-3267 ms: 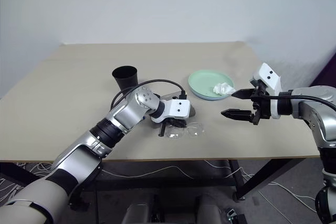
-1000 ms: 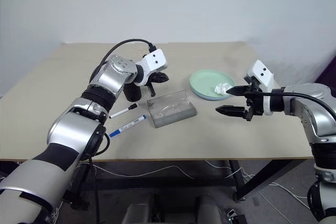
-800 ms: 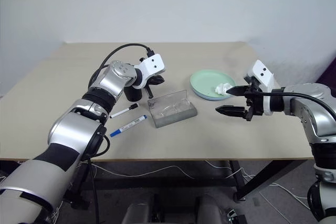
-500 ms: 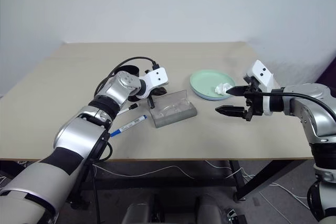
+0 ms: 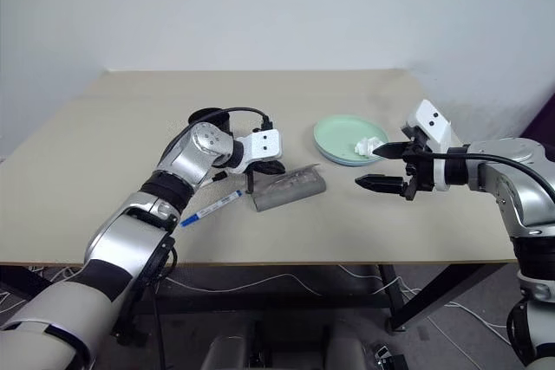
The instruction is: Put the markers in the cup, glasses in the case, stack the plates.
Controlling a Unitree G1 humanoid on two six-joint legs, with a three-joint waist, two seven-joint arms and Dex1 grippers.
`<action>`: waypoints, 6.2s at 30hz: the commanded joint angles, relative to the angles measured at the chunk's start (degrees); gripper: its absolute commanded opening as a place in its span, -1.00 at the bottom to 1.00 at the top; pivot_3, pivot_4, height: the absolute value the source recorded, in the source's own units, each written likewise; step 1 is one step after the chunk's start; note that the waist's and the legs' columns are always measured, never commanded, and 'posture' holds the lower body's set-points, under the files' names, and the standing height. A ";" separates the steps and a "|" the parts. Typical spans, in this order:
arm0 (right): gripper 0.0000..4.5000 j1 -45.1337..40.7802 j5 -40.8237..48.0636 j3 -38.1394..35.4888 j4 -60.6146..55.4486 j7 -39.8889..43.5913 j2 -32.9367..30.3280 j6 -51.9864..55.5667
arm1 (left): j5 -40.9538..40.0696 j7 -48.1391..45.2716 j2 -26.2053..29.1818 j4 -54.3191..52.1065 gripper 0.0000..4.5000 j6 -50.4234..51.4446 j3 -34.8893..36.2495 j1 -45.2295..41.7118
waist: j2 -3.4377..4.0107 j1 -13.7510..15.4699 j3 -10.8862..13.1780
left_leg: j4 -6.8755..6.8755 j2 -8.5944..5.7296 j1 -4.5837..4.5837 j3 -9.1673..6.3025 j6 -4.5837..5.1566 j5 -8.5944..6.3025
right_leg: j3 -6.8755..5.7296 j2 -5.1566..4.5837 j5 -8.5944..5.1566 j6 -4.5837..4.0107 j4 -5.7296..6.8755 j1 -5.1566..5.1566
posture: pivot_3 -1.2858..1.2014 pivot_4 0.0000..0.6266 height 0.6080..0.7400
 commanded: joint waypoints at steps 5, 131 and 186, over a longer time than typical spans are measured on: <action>1.00 -1.16 0.50 -1.22 -0.63 0.21 -0.05 -0.66 | -1.04 -0.61 0.52 -5.49 -0.98 2.07 0.03 0.84 | 0.00 0.01 0.00 | 0.02 -0.03 0.00 0.01 0.01 0.00 | 0.01 -0.01 -0.01 0.02 -0.02 0.02 | 0.03 -1.00 -0.53; 1.00 -0.43 1.98 0.15 -2.88 -2.13 3.31 0.70 | -10.87 -4.00 21.01 -34.19 0.32 39.38 -1.20 18.51 | 0.08 0.32 -0.05 | -0.06 0.02 0.15 0.00 -0.06 -0.02 | -0.03 0.02 -0.15 0.27 0.00 0.11 | 0.03 -1.00 -0.53; 1.00 -0.45 3.28 -0.43 -4.26 -3.03 3.83 2.73 | -25.76 35.50 -1.15 13.07 -0.95 -13.27 30.59 -2.71 | 0.06 1.12 -0.06 | 0.16 -0.06 0.06 0.07 -0.02 -0.09 | -0.21 0.06 -0.08 0.15 -0.10 0.42 | 0.03 -1.00 -0.53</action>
